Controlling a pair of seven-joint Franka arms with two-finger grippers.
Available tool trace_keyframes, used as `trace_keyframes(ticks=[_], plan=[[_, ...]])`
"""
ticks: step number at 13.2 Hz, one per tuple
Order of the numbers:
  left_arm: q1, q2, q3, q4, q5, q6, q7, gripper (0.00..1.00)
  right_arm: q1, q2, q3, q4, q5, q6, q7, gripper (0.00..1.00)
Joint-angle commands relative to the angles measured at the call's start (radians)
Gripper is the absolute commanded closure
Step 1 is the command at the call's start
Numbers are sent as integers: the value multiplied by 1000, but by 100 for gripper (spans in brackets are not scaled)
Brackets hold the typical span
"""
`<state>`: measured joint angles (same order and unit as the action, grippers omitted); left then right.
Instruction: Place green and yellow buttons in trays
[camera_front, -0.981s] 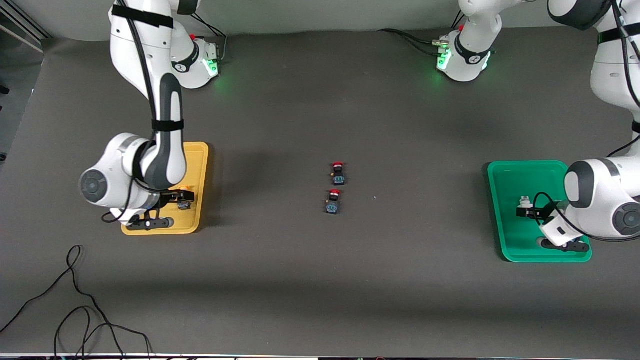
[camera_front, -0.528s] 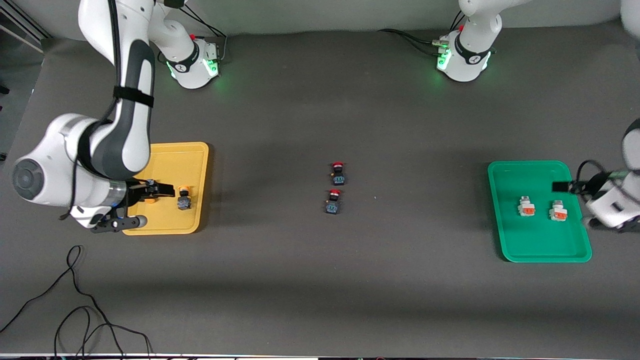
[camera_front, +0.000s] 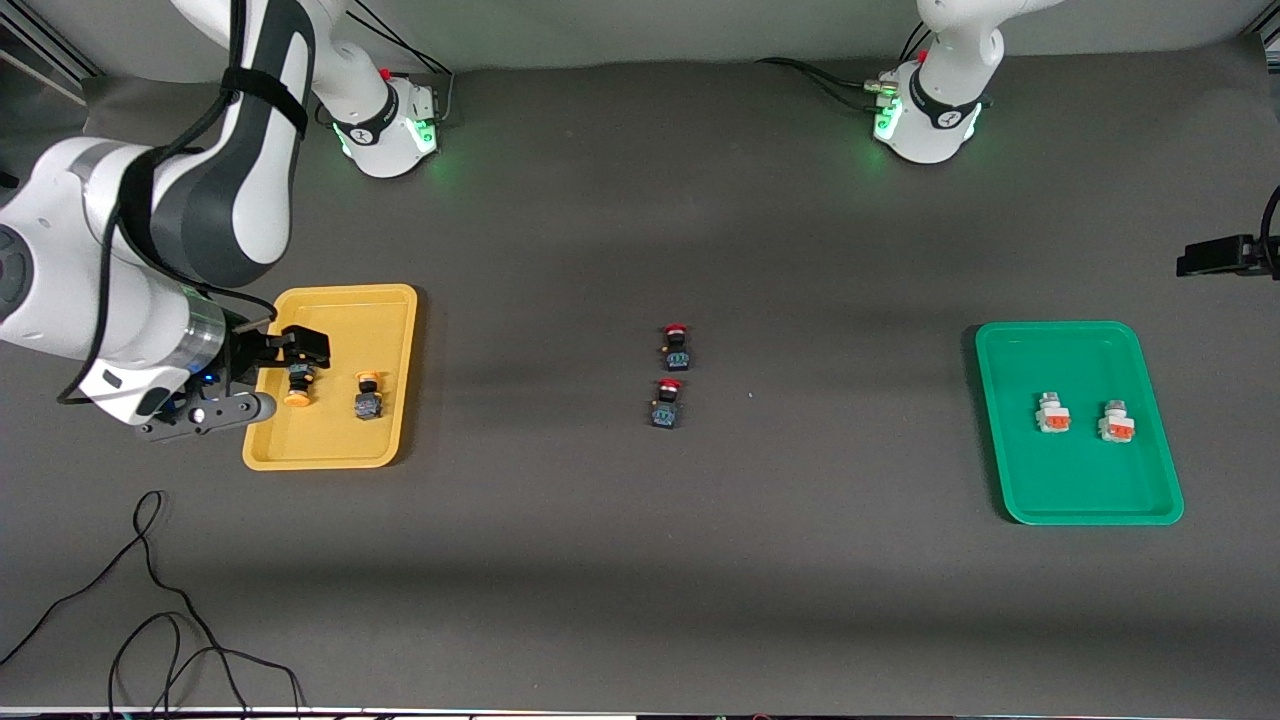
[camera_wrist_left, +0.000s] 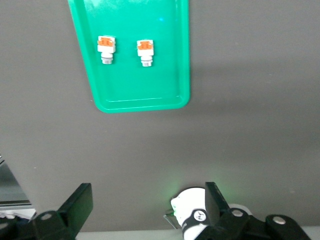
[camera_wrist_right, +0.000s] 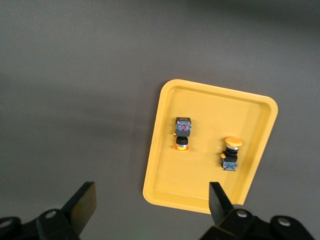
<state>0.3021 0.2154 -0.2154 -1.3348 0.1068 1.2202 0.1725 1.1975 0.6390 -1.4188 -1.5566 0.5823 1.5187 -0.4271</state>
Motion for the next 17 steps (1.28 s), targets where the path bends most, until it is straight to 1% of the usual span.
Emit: trace_keyframes(ticks=[1,3,5,6,7,8,9,10,11,12,13,14,15,16,17], plan=[[-9,24,-15,34,-33,-31,5,0,-9,-131,42,26,-106,-26,72,0],[-9,25,-30,37,-32,-24,-4,0,-51,-249,147,26,-226,-26,144,0],[-8,24,-44,36,-33,-36,-5,0,-152,-359,301,24,-324,-26,226,0],[-9,24,-45,36,-35,-36,-5,0,-232,-404,405,24,-372,-26,246,0],[-9,22,-47,34,-35,-33,-4,0,-336,-447,526,21,-416,-26,273,0],[-33,-6,-38,14,-36,-22,1,0,-449,-485,657,17,-456,-26,303,0],[-61,-11,-35,-1,-35,-24,-8,0,-573,-517,793,6,-493,-26,326,0],[-79,-13,-33,-1,-35,-21,-10,0,-689,-545,917,-5,-513,-26,338,0],[-107,-20,-29,0,-32,-18,-10,0,-798,-568,1022,-22,-525,-25,355,0],[-157,-24,9,2,-30,-4,-11,0,-887,-590,1114,-40,-535,-14,366,0],[-257,-22,99,2,-32,11,-13,0,-967,-608,1188,-57,-553,-3,379,0],[-364,-21,213,5,-45,22,-11,0,-1045,-625,1259,-69,-568,9,390,0],[-420,-25,264,-1,-47,48,-11,0,-1128,-633,1325,-79,-571,15,390,0],[-425,-45,264,-32,-45,94,-11,0,-1204,-636,1386,-80,-572,17,390,0],[-429,-94,263,-112,-45,175,-10,0,-1258,-637,1431,-82,-575,17,390,0]])
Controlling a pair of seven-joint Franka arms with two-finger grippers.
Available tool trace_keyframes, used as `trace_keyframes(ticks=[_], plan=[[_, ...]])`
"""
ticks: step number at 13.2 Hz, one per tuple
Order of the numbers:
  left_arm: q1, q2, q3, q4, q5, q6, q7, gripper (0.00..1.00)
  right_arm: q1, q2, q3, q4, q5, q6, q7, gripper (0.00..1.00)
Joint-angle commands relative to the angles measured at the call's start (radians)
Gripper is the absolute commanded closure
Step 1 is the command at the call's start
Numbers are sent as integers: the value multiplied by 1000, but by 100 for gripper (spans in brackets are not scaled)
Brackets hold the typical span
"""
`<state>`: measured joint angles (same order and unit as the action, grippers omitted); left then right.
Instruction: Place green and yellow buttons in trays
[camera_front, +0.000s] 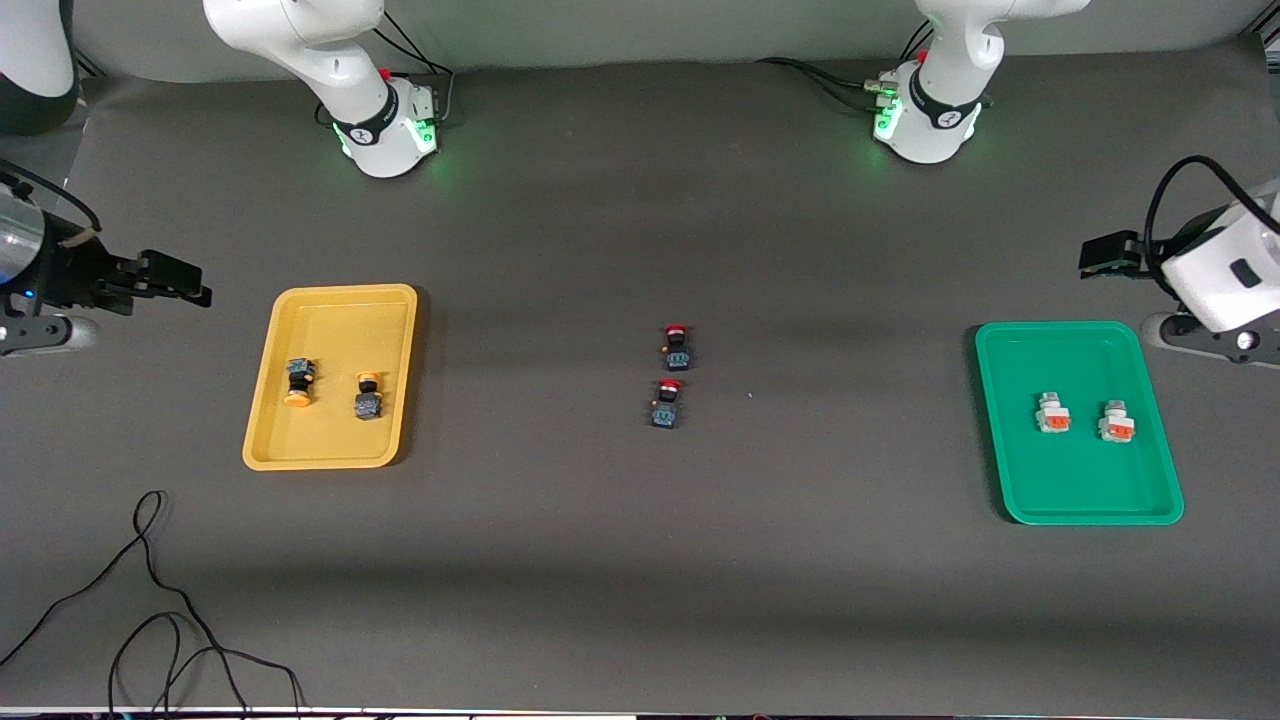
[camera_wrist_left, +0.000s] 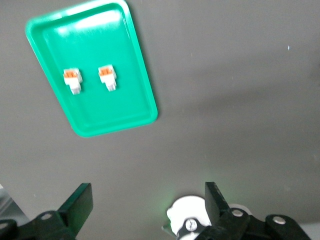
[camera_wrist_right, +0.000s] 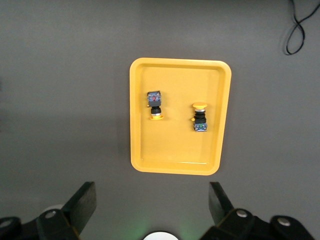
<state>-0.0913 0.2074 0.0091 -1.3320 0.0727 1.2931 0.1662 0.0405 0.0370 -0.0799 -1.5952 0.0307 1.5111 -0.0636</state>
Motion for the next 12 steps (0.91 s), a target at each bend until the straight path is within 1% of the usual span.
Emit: trace_keyframes(ticks=[1,2,3,4,6,12], plan=[[-37,-152,37,-225,-13,189,-4,0,-120,-38,109,-48,-23,24,27,0],[-36,-211,31,-327,-11,268,-2,0,-119,-42,108,-48,-25,24,28,0],[-31,-229,28,-361,-11,299,-2,0,-114,-43,108,-46,-34,24,30,0],[-28,-221,17,-352,-11,302,-4,0,-113,-42,108,-39,-54,24,30,0],[-28,-177,15,-311,-11,289,-4,0,-113,-37,108,-26,-57,24,30,0],[-25,-172,23,-305,-11,272,9,0,-107,-26,108,-9,-58,21,31,0]])
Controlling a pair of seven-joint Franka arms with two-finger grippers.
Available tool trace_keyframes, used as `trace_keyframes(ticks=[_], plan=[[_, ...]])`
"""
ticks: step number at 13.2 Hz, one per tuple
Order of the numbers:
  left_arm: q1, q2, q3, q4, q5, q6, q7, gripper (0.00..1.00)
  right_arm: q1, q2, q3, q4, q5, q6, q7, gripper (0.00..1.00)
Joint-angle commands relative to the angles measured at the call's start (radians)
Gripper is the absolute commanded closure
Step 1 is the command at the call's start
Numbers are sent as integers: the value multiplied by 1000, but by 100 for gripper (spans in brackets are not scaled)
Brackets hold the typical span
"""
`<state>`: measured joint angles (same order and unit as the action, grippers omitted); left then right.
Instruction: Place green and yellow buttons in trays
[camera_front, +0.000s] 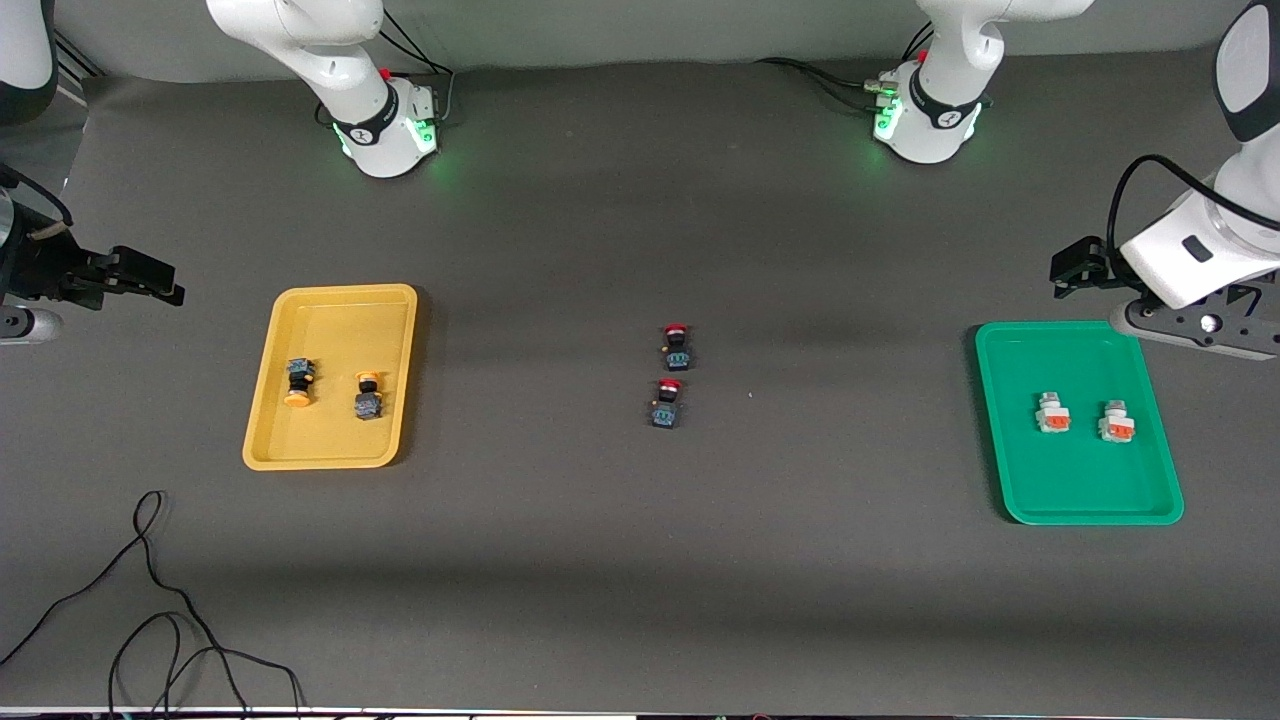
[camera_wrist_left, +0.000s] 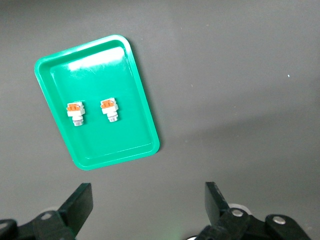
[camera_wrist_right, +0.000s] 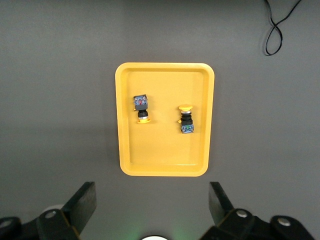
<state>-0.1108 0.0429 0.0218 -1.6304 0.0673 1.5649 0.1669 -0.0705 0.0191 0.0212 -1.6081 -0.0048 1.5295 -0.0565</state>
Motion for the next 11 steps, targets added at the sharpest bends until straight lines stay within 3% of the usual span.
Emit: trace_keyframes(ticks=[1,11], plan=[[-7,-8,10,-6,-6,-11,3,0,11,-8,3,4,-23,3,26,0],[-7,-5,10,-5,-3,-20,5,0,9,-7,2,5,-20,0,27,0]])
